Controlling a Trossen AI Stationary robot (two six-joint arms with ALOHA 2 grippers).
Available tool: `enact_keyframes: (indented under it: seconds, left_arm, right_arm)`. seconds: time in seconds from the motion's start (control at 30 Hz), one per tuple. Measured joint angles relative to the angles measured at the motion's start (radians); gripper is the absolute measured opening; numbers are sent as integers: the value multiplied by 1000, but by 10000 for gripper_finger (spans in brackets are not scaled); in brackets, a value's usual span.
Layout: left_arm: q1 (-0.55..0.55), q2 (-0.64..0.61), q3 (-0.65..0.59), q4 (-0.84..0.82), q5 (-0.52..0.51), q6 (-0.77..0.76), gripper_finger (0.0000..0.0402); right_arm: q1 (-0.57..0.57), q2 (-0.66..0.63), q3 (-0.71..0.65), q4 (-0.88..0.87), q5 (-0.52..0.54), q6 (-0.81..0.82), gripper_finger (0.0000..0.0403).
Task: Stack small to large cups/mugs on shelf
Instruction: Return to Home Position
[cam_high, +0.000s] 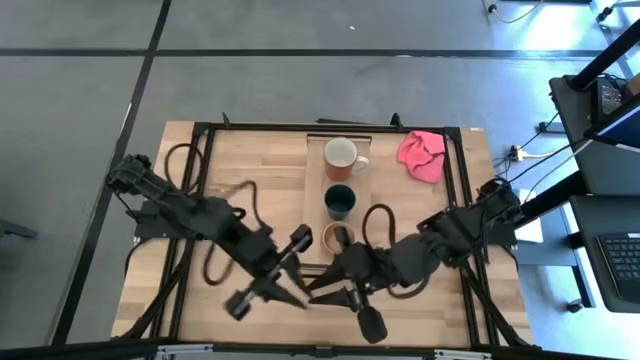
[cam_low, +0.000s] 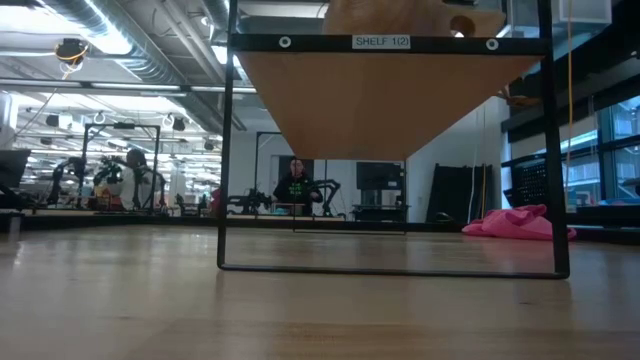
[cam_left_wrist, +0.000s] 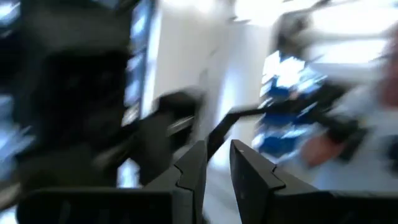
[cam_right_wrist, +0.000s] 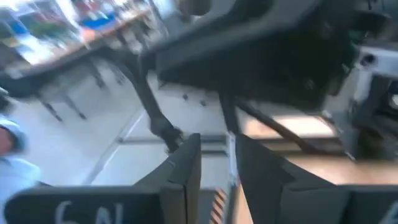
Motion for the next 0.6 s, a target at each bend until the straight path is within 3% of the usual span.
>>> enact_keyframes:
  seconds: [0.1, 0.2, 0.27, 0.33, 0.43, 0.6]
  left_arm:
    - [-12, -6, -5, -133, -120, 8, 66]
    - [-29, -39, -4, -131, -136, 47, 66]
    - [-43, -67, -2, -117, -136, 67, 66]
    - [-48, -91, -27, -92, -130, 73, 66]
    - [-51, -138, -116, -29, -116, 54, 66]
    - [-70, -248, -324, 257, -113, -8, 66]
  right_arm:
    - [16, -6, -1, -120, 86, 33, 101]
    - [46, -28, -1, -179, 173, 30, 101]
    - [58, -34, 1, -168, 170, 3, 101]
    - [66, -33, -5, -131, 105, -30, 101]
    - [72, -34, -85, 65, -22, -84, 101]
    - [72, -88, -259, 432, -170, -74, 101]
